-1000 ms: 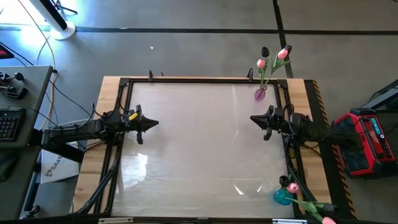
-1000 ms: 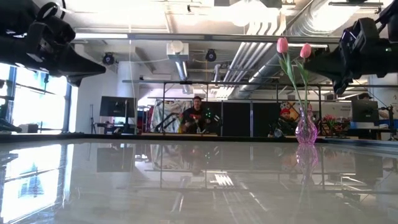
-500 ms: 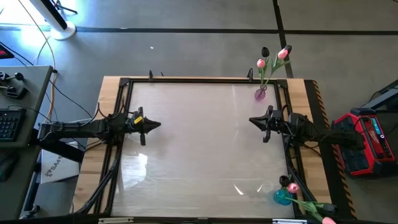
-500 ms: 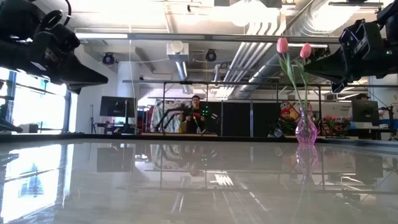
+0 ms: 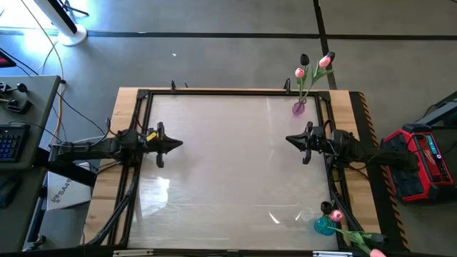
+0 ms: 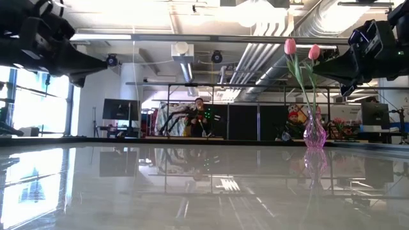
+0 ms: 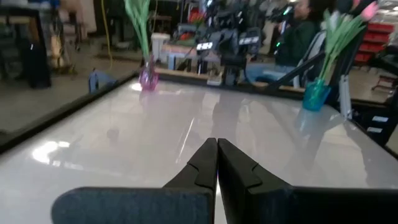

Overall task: Sort flowers into vase by color
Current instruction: Return to Home Position

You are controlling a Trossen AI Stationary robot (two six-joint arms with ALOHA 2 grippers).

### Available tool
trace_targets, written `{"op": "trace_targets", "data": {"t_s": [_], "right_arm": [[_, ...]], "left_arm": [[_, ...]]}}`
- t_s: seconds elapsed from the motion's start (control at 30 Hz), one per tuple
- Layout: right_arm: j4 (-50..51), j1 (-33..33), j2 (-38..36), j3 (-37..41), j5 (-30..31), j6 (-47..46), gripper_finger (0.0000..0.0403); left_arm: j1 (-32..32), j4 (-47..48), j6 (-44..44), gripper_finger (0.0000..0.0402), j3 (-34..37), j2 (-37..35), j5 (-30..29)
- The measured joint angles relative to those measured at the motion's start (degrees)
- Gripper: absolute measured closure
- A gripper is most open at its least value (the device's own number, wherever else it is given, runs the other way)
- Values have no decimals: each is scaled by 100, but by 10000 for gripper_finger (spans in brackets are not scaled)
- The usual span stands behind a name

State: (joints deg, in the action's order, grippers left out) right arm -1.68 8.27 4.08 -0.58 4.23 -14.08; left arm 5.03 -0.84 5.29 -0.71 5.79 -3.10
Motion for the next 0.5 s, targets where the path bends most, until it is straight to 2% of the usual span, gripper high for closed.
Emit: {"op": "trace_targets", "data": {"t_s": [0.17,0.5], "right_arm": [[3,0,0,0,-11,-45,403],[57,-2,2,0,-232,-139,403]], "left_arm": [[20,7,-265,402,-2,-350,115],[20,10,-114,402,-2,-373,115]]}}
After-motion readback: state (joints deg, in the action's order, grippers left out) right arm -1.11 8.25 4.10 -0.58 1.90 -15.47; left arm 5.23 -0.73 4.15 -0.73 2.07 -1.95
